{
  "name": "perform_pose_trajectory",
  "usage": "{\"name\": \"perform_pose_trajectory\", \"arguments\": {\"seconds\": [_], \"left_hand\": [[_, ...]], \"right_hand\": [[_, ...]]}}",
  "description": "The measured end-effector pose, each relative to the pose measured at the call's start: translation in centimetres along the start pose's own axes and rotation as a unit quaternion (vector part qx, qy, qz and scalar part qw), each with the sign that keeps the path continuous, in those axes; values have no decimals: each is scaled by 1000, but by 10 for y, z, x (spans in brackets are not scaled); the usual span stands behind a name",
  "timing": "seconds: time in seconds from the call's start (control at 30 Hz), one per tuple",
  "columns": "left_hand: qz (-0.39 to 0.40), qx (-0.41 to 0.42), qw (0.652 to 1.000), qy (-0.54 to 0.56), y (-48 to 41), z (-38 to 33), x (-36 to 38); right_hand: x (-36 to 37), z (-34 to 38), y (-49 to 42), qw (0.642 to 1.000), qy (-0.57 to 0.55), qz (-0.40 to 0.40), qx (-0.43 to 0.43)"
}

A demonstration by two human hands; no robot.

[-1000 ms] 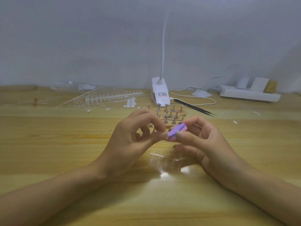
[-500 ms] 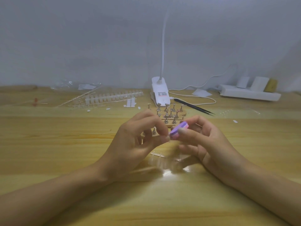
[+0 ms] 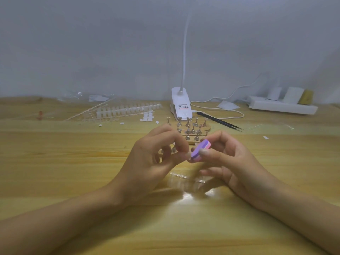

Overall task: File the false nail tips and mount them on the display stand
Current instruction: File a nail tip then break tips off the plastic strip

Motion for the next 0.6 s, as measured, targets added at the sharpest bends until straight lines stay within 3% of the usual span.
{"name": "perform_pose_trajectory", "arguments": {"seconds": [0.1,0.23,0.33,0.47,0.6], "left_hand": [[-4,7,1000,-17,1,0,0],[-4,4,1000,-12,0,0,0],[-2,5,1000,-20,0,0,-1],[2,7,1000,-14,1,0,0],[5,12,1000,-18,1,-1,0]], "right_hand": [[5,-3,1,996,45,64,34],[-2,0,-1,1000,-10,-2,2],[4,-4,0,996,43,68,35],[-3,-1,-1,1000,-7,2,4],[2,-3,0,998,34,47,15]]}}
Point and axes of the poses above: each hand's wrist, its own y-axis away from the middle knuckle, its own x-axis out of the palm, z = x × y, the point moved 3 cm from there along -y, towards the middle knuckle, and after that the axes turned 14 degrees about -y, right-handed, at the moved point
